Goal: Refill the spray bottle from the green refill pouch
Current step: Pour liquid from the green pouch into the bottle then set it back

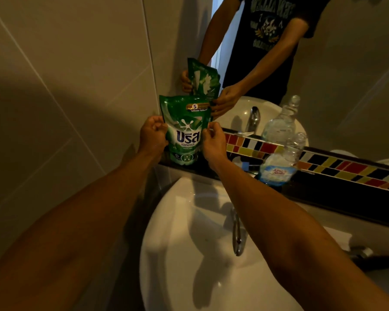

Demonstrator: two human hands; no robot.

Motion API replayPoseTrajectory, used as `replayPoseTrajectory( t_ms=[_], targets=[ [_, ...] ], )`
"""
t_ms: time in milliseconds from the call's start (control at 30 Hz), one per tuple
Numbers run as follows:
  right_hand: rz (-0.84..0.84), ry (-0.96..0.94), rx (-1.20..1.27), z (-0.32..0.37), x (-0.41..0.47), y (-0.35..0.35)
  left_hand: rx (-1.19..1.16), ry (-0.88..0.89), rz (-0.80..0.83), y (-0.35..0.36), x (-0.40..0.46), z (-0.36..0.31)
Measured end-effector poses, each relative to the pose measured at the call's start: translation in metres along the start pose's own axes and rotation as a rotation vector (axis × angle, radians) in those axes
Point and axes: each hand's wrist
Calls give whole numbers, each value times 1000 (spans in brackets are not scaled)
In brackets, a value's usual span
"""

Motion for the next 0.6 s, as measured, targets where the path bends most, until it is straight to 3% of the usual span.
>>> replayPoseTrajectory(
  t_ms=[367,600],
  targets=[
    [27,3,30,-17,28,26,62,66,-182,-3,43,35],
    [57,11,70,-19,33,34,95,122,-292,1,41,25]
  ],
)
Point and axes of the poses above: each hand's wrist, its own x-axis towards the middle knuckle, its own y-axis out of the palm, z = x × y, and after that the axes turned 2 degrees about -z, right-handed
